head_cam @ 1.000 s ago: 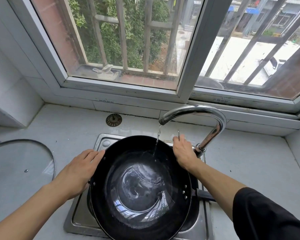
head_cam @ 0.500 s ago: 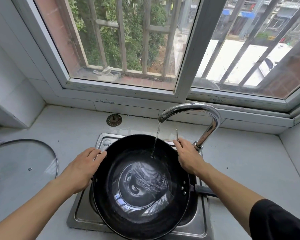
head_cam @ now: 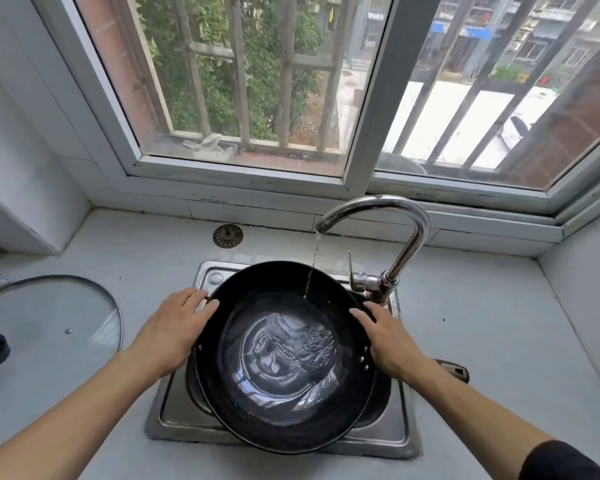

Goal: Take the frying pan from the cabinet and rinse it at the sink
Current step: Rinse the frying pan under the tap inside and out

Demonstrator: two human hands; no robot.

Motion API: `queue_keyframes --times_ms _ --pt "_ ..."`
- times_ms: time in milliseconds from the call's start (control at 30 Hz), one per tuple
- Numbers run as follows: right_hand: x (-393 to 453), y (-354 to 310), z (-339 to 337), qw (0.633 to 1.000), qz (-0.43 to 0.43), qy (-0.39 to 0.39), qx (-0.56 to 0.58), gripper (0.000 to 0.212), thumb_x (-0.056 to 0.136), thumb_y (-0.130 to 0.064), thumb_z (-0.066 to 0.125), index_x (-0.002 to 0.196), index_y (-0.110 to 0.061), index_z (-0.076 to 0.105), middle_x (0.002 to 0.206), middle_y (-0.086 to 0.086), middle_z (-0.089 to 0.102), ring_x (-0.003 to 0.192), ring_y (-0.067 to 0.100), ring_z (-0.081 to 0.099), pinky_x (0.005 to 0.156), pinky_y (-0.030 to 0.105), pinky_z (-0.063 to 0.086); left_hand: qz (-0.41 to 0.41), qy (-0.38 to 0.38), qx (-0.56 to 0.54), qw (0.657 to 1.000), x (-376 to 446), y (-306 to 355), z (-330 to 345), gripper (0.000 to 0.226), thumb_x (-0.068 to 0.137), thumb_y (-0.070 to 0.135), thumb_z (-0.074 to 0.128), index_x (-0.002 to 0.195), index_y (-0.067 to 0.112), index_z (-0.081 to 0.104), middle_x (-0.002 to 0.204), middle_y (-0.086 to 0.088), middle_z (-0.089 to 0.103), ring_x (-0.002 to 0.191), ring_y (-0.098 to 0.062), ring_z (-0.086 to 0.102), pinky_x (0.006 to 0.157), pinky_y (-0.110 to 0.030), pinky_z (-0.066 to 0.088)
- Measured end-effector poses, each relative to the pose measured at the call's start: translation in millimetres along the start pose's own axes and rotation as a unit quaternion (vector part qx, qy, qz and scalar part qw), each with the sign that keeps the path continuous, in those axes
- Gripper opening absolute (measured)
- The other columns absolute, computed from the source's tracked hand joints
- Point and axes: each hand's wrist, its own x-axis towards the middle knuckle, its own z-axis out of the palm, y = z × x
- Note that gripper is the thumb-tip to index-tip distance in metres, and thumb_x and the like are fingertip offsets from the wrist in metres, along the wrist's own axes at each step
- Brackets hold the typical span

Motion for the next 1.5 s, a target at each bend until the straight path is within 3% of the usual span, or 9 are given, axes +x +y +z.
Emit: queue_keyframes --times_ms 100,200,433,567,800,933,1067,1367,1500 --pt "-25 10 7 0.995 0.040 -0.079 -0.045 0.086 0.082 -0.020 0.066 0.151 -0.031 0.016 0.153 0.016 0.025 0.134 0.036 0.036 0.110 0.040 0.035 0.015 0.007 0.001 1.000 -2 -1 0 0.087 0.034 -0.003 0.079 0.118 0.013 0.060 0.114 -0.014 0.061 0.103 -0.037 0.059 0.078 -0.043 0.058" --pt "-40 10 7 0.989 0.066 -0.129 -0.032 0.087 0.081 -0.008 0.059 0.152 -0.031 0.015 0.153 0.013 0.025 0.128 0.036 0.043 0.106 0.040 0.038 0.004 -0.026 -0.001 1.000 -1 -4 -2 0.094 0.032 -0.002 0.079 0.122 0.016 0.057 0.118 -0.014 0.061 0.107 -0.036 0.059 0.074 -0.040 0.059" --pt "-51 14 27 0.998 0.053 -0.026 -0.037 0.088 0.071 0.008 0.057 0.146 -0.031 0.035 0.116 0.009 0.054 0.084 0.029 0.056 0.070 0.036 0.047 0.014 -0.107 0.003 0.994 12 -5 -21 0.089 0.074 0.032 0.074 0.151 0.035 0.028 0.156 -0.005 0.025 0.144 -0.025 0.022 0.107 -0.033 0.040" --pt "-52 19 33 0.997 0.027 0.018 -0.067 0.092 0.051 0.010 0.075 0.133 -0.026 0.054 0.087 0.005 0.054 0.061 0.024 0.052 0.050 0.032 0.041 0.021 -0.130 0.020 0.991 11 -7 -21 0.082 0.072 0.031 0.072 0.146 0.032 0.037 0.151 -0.008 0.035 0.139 -0.027 0.029 0.106 -0.038 0.042" --pt "-46 26 29 0.997 0.019 0.013 -0.074 0.100 0.041 0.011 0.078 0.130 -0.027 0.052 0.083 0.000 0.050 0.063 0.021 0.050 0.050 0.030 0.041 0.047 -0.176 0.067 0.981 20 -8 -22 0.077 0.078 0.038 0.068 0.146 0.035 0.031 0.154 -0.005 0.026 0.142 -0.025 0.024 0.110 -0.033 0.035" --pt "-47 25 24 0.999 0.015 0.023 -0.042 0.089 0.059 0.007 0.075 0.135 -0.030 0.047 0.089 -0.001 0.046 0.070 0.020 0.048 0.055 0.032 0.047 0.062 -0.205 0.069 0.974 24 -12 -12 0.072 0.072 0.043 0.070 0.138 0.037 0.040 0.146 -0.003 0.035 0.132 -0.024 0.033 0.105 -0.034 0.038" --pt "-47 23 19 0.998 0.015 0.037 -0.039 0.090 0.058 0.012 0.071 0.134 -0.029 0.048 0.090 0.000 0.046 0.070 0.020 0.048 0.054 0.031 0.046 0.072 -0.199 0.052 0.976 25 -19 -2 0.072 0.067 0.045 0.068 0.134 0.040 0.043 0.140 0.000 0.039 0.126 -0.022 0.037 0.100 -0.033 0.041" --pt "-50 25 23 0.996 0.001 0.052 -0.069 0.095 0.063 0.016 0.066 0.144 -0.023 0.036 0.096 0.001 0.048 0.078 0.021 0.048 0.064 0.032 0.047 0.077 -0.133 0.009 0.988 16 -30 18 0.110 0.059 0.044 0.075 0.151 0.014 0.023 0.132 0.001 0.049 0.118 -0.022 0.044 0.094 -0.034 0.047" --pt "-50 22 20 0.995 0.004 0.060 -0.075 0.098 0.058 0.020 0.065 0.144 -0.020 0.037 0.093 0.000 0.048 0.075 0.021 0.047 0.060 0.032 0.046 0.083 -0.135 0.008 0.987 22 -32 22 0.107 0.060 0.044 0.073 0.149 0.017 0.021 0.135 0.003 0.044 0.118 -0.020 0.040 0.094 -0.033 0.045"
